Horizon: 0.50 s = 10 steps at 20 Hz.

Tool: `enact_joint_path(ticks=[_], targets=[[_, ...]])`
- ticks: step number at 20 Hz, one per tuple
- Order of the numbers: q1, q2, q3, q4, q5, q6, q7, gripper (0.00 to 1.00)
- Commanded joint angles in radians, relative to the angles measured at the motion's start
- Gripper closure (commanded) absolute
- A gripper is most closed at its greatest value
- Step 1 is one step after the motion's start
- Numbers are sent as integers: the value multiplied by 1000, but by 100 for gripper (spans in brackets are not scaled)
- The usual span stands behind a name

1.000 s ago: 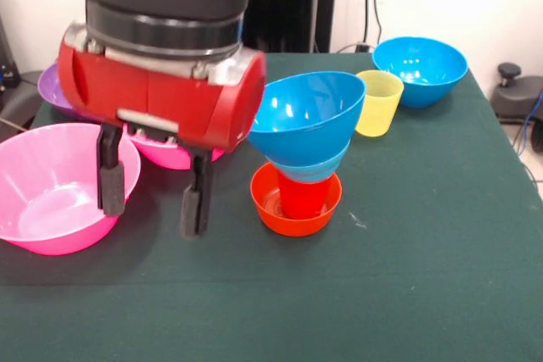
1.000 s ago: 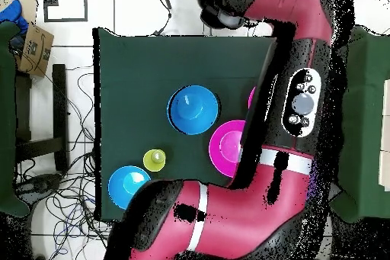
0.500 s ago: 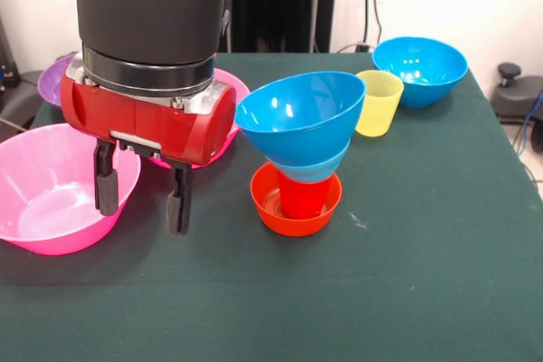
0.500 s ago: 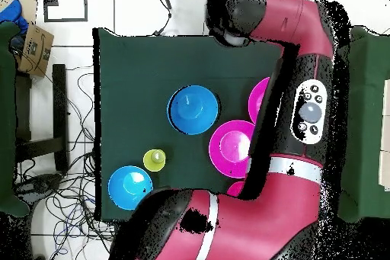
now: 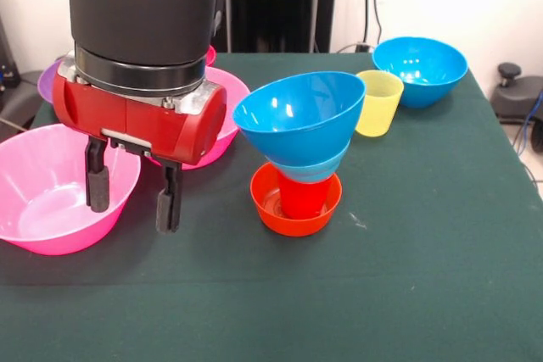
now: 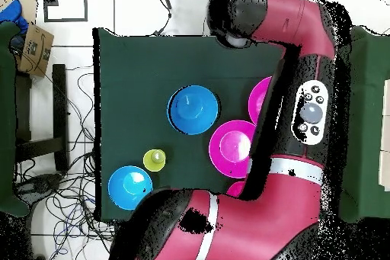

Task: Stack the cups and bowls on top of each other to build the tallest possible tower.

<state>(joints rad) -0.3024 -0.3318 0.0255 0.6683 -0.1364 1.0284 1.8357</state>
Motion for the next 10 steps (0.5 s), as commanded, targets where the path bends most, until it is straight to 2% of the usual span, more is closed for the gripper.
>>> enact_joint_path(ticks=[1,10], targets=[[-6,15,55,176,-75,-17,-227,0],[-30,-30,62,281,-70,-55,-241,0]])
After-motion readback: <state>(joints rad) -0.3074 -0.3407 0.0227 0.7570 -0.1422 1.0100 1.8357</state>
